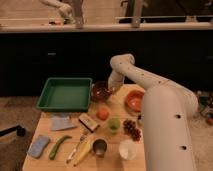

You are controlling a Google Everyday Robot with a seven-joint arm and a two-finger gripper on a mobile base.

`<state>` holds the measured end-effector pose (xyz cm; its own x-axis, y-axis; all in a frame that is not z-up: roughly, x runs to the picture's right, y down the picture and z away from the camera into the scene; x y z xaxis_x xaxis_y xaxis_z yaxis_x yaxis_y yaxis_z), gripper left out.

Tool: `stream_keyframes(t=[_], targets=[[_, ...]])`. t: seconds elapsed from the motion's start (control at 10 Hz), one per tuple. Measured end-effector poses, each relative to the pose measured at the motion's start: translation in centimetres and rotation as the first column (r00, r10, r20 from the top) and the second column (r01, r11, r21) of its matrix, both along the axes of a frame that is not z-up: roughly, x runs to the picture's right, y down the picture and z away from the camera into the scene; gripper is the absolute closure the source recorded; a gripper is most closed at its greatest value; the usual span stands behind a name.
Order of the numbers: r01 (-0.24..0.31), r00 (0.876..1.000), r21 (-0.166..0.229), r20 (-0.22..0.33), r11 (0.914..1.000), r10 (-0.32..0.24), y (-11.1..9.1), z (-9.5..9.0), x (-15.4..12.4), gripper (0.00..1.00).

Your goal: Stack bowls into tray

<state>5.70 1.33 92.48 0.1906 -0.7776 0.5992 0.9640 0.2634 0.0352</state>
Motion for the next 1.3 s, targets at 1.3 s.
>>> stream_keyframes(t=[1.3], targets=[[-0.100, 0.986, 0.101, -0.126, 0.9898, 0.112, 0.2, -6.1, 9.2, 0.82]])
